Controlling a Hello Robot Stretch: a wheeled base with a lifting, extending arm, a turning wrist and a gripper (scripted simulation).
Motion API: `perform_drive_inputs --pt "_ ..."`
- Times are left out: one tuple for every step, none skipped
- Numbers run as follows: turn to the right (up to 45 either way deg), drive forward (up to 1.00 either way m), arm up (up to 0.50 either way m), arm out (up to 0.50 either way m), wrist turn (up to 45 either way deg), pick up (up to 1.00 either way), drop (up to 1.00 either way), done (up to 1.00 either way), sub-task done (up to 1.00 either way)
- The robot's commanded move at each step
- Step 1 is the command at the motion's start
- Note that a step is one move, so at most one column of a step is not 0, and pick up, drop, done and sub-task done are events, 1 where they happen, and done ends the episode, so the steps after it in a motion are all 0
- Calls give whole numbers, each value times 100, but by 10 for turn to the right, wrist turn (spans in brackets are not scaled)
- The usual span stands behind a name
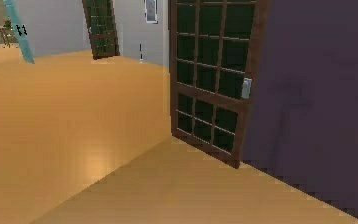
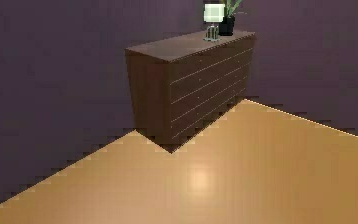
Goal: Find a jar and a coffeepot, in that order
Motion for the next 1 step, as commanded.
perform_drive_inputs --pt "0 50 0 0 0 0 0 0 0"
